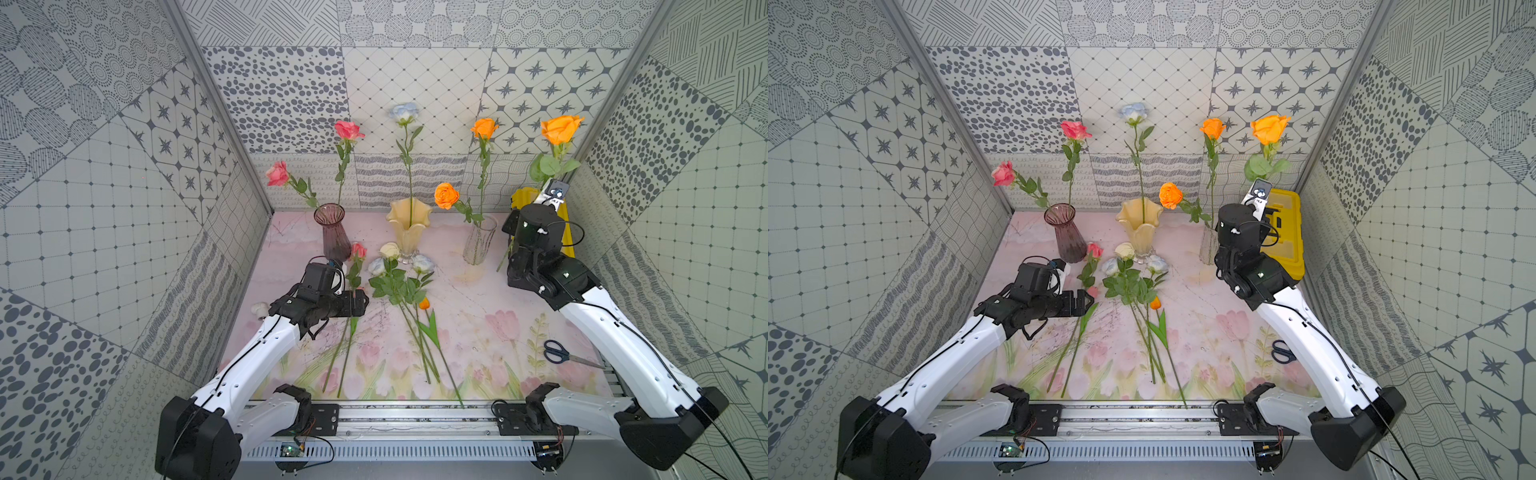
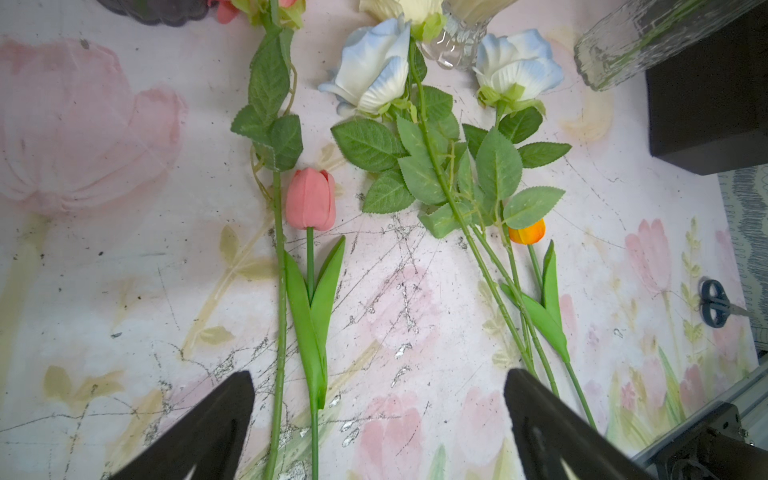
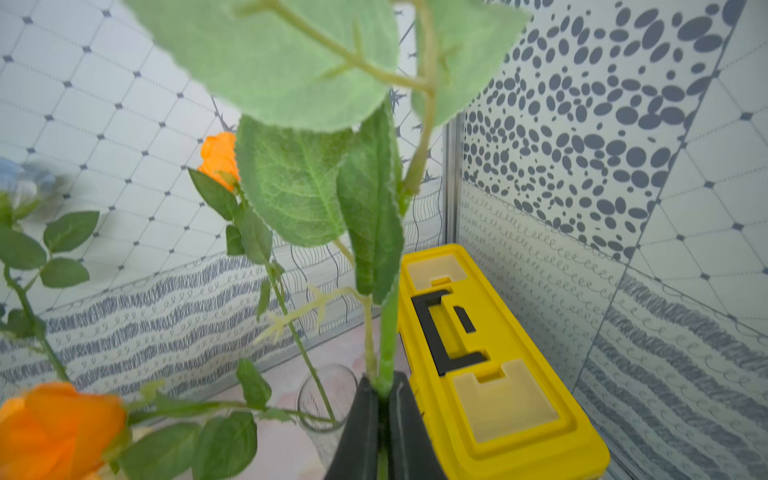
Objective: Arrange the flowers in different vases according to their variety
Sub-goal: Insert the flower into the vase.
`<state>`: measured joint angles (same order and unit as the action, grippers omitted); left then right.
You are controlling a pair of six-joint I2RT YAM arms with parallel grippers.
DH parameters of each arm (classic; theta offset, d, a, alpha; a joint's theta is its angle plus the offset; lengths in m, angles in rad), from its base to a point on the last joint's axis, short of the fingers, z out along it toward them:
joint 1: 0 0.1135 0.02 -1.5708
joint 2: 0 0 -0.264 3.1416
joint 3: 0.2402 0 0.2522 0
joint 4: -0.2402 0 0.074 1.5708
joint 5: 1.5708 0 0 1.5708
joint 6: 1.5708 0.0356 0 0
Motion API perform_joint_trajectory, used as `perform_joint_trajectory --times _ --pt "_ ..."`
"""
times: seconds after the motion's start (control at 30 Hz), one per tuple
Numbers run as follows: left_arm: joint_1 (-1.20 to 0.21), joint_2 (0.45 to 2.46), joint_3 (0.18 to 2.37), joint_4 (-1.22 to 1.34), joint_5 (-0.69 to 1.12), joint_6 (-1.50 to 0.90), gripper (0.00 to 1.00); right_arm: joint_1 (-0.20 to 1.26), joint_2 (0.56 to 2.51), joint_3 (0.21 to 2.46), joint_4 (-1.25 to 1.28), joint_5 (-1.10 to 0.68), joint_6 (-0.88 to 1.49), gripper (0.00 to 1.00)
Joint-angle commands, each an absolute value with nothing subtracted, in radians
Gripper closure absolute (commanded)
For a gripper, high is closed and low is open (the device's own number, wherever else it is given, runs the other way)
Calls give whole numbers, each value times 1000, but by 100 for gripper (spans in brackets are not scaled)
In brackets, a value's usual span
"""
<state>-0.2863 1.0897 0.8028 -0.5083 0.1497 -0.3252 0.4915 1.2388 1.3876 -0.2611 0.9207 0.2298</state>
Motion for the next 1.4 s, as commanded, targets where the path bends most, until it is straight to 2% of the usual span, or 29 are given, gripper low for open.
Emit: perform_joint_trajectory --times 0.0,0.37,0.77,1.37 --pt "-289 1099 815 -516 158 -324 1 450 1334 1476 -61 849 94 100" --pt "-289 1117 816 -516 158 -322 1 360 1578 1616 92 791 69 100" --pt "-289 1136 820 -521 146 -319 1 316 1714 1665 151 748 62 100" --pt "-290 1149 826 -519 148 -316 1 321 1634 1668 160 705 72 100"
